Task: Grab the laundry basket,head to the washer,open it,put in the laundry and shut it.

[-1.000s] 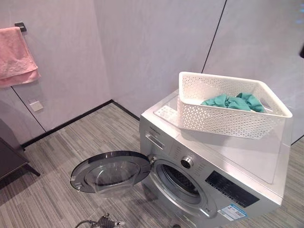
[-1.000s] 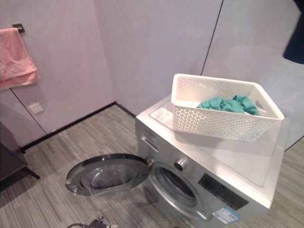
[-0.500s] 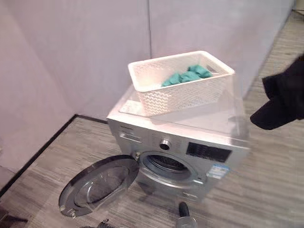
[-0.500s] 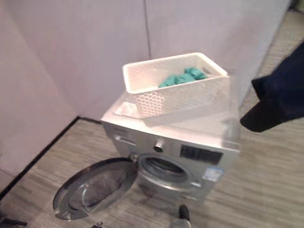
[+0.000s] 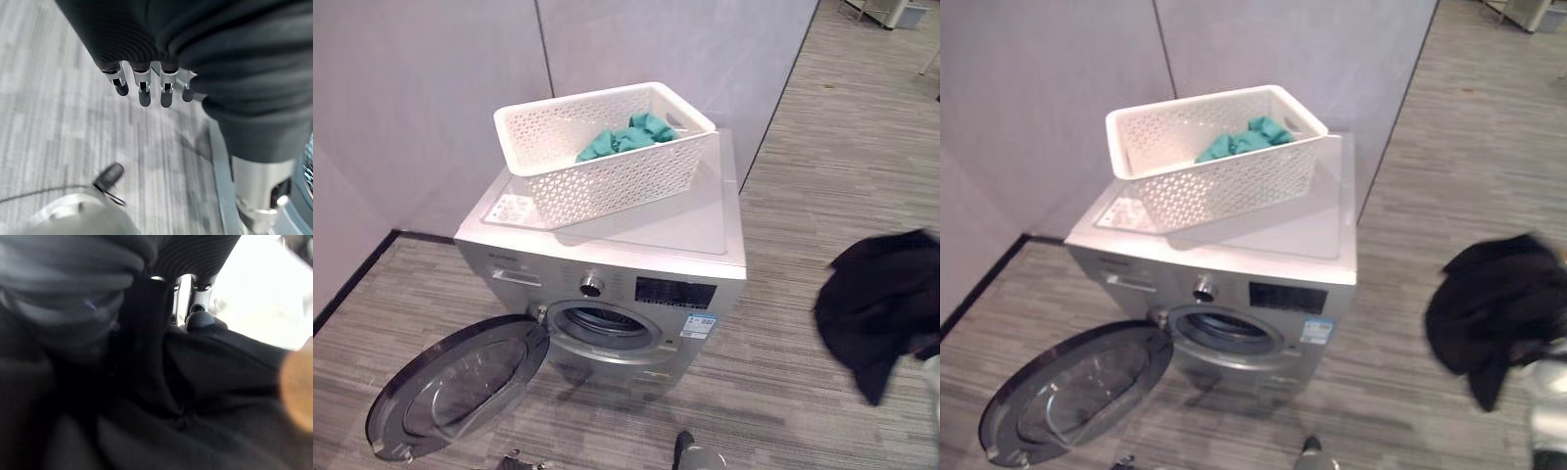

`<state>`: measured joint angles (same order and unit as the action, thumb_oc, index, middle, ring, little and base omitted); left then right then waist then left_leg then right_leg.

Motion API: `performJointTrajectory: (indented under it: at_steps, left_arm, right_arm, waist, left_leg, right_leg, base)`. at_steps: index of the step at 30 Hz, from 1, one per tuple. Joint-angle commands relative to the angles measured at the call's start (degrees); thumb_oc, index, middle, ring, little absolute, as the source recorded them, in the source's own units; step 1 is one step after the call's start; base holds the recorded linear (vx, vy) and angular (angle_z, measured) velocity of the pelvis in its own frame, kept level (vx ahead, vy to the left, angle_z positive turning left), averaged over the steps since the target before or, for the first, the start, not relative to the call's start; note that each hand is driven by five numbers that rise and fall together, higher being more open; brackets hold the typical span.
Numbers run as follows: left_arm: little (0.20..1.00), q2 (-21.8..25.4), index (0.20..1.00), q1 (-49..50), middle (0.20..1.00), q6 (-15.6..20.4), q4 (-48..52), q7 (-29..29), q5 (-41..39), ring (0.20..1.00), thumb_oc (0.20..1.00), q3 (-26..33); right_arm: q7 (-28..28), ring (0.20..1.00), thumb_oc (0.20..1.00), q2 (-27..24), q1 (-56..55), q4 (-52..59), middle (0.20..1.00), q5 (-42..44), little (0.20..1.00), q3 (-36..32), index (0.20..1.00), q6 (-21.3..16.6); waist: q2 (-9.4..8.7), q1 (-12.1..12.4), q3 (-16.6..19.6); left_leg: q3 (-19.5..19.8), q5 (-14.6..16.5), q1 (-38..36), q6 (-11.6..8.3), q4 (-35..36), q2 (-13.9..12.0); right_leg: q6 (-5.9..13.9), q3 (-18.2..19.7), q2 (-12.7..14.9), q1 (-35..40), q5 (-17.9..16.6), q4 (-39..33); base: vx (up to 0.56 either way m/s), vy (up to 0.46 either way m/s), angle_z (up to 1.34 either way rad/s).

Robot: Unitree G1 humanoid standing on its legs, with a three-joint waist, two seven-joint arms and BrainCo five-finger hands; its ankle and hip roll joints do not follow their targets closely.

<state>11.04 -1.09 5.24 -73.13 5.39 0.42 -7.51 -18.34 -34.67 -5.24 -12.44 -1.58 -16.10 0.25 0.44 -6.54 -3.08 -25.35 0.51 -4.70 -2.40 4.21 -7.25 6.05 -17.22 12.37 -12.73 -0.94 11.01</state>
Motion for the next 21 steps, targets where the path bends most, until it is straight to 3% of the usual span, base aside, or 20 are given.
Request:
performJointTrajectory:
  at_steps: [1, 6, 10, 15, 21]
  left_arm:
    - [1.0, 6.04, 1.0, -3.22, 1.0, 3.99, 5.39, 2.05, -1.49, 1.0, 1.0, 0.09]
    - [1.0, 8.78, 1.0, -2.38, 1.0, 6.07, 18.11, 2.41, -2.25, 1.0, 1.0, -2.71]
    - [1.0, 10.97, 1.0, -4.44, 1.0, 7.51, 31.42, 1.94, -0.34, 1.0, 1.0, -9.14]
    - [1.0, 9.95, 1.0, -11.49, 1.0, 7.22, 39.85, 0.3, 4.73, 1.0, 1.0, -19.74]
    - [1.0, 7.85, 1.0, -14.19, 1.0, 7.41, 44.65, -3.27, 0.72, 1.0, 1.0, -27.14]
  right_arm:
    - [5.03, 0.2, 0.2, 4.64, -2.6, 8.81, 0.2, 1.49, 0.2, 1.92, 0.2, -6.01]
    - [8.89, 0.2, 0.2, 8.63, -6.55, 10.77, 0.2, 4.01, 0.2, 7.18, 0.2, -7.75]
    - [12.81, 0.2, 0.2, 9.2, -7.17, 10.74, 0.2, 6.98, 0.2, 14.6, 0.2, -8.33]
    - [16.29, 0.2, 0.2, 9.65, -5.67, 9.64, 0.2, 8.8, 0.2, 24.57, 0.2, -7.24]
    - [16.82, 0.2, 0.2, 10.87, 3.23, 7.64, 0.2, 11.03, 0.2, 35.52, 0.2, -6.72]
  waist:
    - [-6.51, 1.35, -1.07]
    - [-6.98, 1.74, -2.21]
    - [-7.11, 2.19, -2.74]
    - [-6.75, 2.41, -3.65]
    - [-5.98, 4.19, -6.22]
  left_leg:
    - [2.1, 4.41, 1.24, 0.8, 0.79, 3.54]
    - [2.21, 3.05, 1.9, -0.3, 0.79, 1.77]
    - [2.34, 2.42, 1.37, -1.07, 0.79, 0.86]
    - [3.41, 2.37, 1.44, -1.32, 0.79, 0.78]
    - [4.19, 1.02, 2.02, -0.87, 0.79, 1.22]
  right_leg:
    - [8.37, -0.72, 6.39, 13.12, -5.68, -13.15]
    - [8.06, -1.85, 5.05, 14.35, -5.01, -15.12]
    - [7.53, -2.48, 4.27, 15.43, -4.09, -15.12]
    - [7.16, -3.51, 4.27, 15.82, -2.87, -13.58]
    - [6.22, -4.66, 4.71, 15.74, -3.33, -13.02]
  base:
    - [-0.11, -0.145, -0.09]
    - [-0.06, -0.09, 0.12]
    - [-0.02, -0.046, 0.09]
    - [-0.01, -0.008, 0.18]
    - [-0.06, 0.007, 0.19]
